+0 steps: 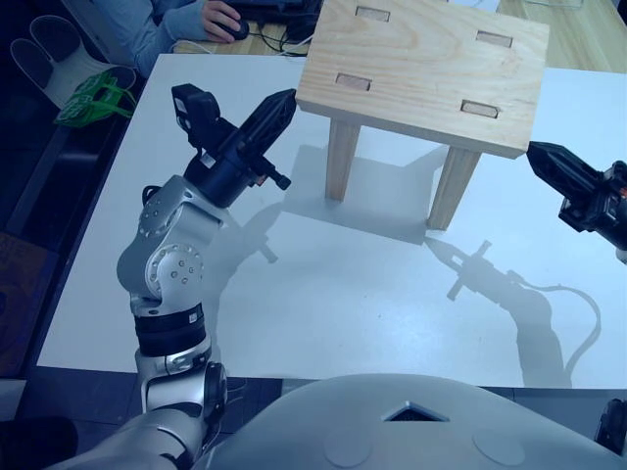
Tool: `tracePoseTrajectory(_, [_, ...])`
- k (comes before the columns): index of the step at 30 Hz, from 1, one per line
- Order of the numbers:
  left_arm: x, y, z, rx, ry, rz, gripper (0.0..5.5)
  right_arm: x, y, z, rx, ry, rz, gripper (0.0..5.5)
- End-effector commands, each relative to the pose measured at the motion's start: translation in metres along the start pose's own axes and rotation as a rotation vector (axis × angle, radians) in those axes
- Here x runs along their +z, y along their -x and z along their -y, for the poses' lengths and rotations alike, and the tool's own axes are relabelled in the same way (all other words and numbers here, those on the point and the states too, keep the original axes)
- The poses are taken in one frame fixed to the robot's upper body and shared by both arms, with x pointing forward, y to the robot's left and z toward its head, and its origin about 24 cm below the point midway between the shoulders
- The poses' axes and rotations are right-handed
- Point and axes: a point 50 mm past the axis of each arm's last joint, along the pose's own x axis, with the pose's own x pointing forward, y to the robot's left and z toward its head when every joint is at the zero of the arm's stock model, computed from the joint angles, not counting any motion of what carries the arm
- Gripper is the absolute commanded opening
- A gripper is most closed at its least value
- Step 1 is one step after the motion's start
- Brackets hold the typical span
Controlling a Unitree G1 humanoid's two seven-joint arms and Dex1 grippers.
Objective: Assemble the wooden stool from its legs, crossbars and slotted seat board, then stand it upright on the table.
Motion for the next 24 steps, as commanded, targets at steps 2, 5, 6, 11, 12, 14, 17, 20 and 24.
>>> tracePoseTrajectory(2, [-0.003, -0.018, 0.022, -0.155, 0.023, -0.013, 0.01, 0.000, -0.015, -0.011, 0.106, -0.009, -0.002, 0.00])
tracePoseTrajectory(5, [-0.006, -0.017, 0.021, -0.146, 0.021, -0.027, 0.01, -0.001, -0.014, -0.012, 0.106, -0.008, -0.015, 0.00])
tracePoseTrajectory(6, [-0.008, -0.016, 0.018, -0.128, 0.011, -0.037, 0.01, -0.003, -0.014, -0.010, 0.094, 0.003, -0.019, 0.00])
tracePoseTrajectory(11, [-0.013, 0.001, -0.014, 0.057, -0.047, -0.039, 0.01, -0.007, 0.002, 0.009, -0.024, 0.020, -0.027, 0.00])
tracePoseTrajectory(12, [-0.013, 0.011, -0.026, 0.145, -0.068, -0.018, 0.01, -0.007, 0.012, 0.017, -0.087, 0.021, -0.017, 0.00])
tracePoseTrajectory(14, [-0.015, 0.032, -0.041, 0.280, -0.070, 0.063, 0.01, -0.011, 0.029, 0.029, -0.182, -0.001, 0.012, 0.00])
tracePoseTrajectory(17, [-0.060, 0.063, -0.044, 0.477, 0.009, 0.066, 0.01, -0.043, 0.043, 0.039, -0.325, -0.070, 0.040, 0.00])
tracePoseTrajectory(20, [-0.124, 0.074, -0.046, 0.688, -0.010, -0.145, 0.01, -0.085, 0.033, 0.054, -0.543, -0.025, -0.020, 0.00])
tracePoseTrajectory(24, [-0.159, 0.067, -0.051, 0.789, -0.108, -0.262, 0.01, -0.152, 0.037, 0.091, -1.026, 0.091, -0.235, 0.00])
